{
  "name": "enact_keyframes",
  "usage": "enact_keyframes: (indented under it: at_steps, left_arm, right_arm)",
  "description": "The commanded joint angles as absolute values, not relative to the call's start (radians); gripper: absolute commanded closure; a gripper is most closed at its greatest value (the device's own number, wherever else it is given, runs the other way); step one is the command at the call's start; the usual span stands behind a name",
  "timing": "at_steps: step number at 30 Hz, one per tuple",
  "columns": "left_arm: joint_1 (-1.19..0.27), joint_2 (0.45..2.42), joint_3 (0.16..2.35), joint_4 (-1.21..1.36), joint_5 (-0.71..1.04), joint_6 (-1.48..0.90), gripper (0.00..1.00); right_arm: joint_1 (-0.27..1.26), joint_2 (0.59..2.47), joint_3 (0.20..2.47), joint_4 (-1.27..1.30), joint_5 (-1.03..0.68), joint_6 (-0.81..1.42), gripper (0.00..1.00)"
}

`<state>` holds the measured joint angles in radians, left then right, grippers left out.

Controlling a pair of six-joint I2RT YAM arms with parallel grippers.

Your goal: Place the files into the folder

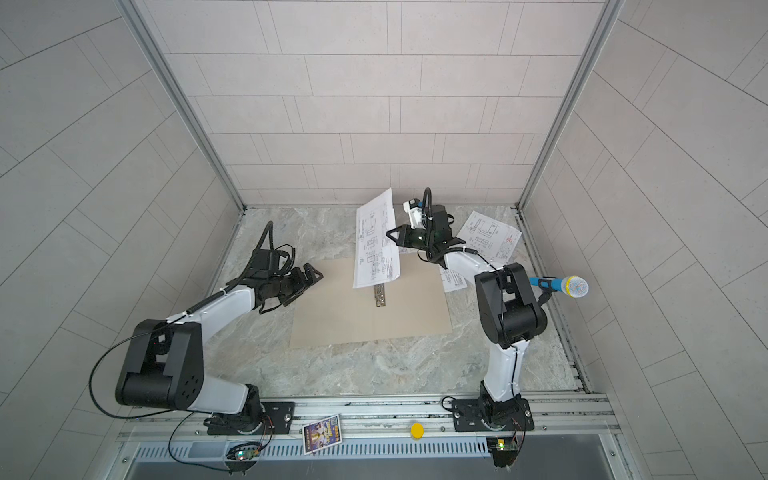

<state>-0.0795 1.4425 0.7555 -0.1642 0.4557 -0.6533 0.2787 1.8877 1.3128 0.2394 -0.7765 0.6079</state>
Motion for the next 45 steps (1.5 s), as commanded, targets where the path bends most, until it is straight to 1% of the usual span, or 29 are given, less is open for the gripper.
enact_keyframes:
  at_steps: [1,4,6,8,12,16,19,33,38,45]
  left_arm:
    - [-0.046,1.395,0.711,-0.291,0.360,-0.631,0.00]
    - [-0.001,1.352,0.658,-0.300,0.343,-0.651,0.00]
    - [0.018,1.327,0.626,-0.278,0.361,-0.662,0.00]
    - [0.024,1.319,0.614,-0.272,0.381,-0.668,0.00]
    - [0.027,1.341,0.614,-0.257,0.455,-0.654,0.00]
    - [0.027,1.360,0.604,-0.184,0.536,-0.643,0.00]
    - [0.028,1.382,0.611,-0.182,0.554,-0.632,0.00]
    - [0.034,1.377,0.566,-0.078,0.586,-0.688,0.00]
    - [0.039,1.375,0.557,-0.079,0.580,-0.691,0.00]
    - [0.046,1.317,0.562,-0.176,0.480,-0.685,0.00]
  right_arm:
    - [0.316,1.964,1.359,0.266,-0.794,0.553,1.00]
    - [0.337,2.008,1.364,0.350,-0.786,0.559,1.00]
    - [0.349,2.035,1.342,0.480,-0.772,0.592,1.00]
    - [0.354,2.079,1.367,0.533,-0.787,0.626,1.00]
    - [0.377,2.149,1.416,0.573,-0.799,0.628,1.00]
    - [0.399,2.200,1.484,0.548,-0.811,0.615,1.00]
    - [0.410,2.225,1.495,0.614,-0.817,0.651,1.00]
    - [0.440,2.328,1.614,0.686,-0.905,0.697,1.00]
    - [0.444,2.346,1.642,0.661,-0.932,0.688,1.00]
    - [0.454,2.326,1.625,0.662,-0.948,0.679,1.00]
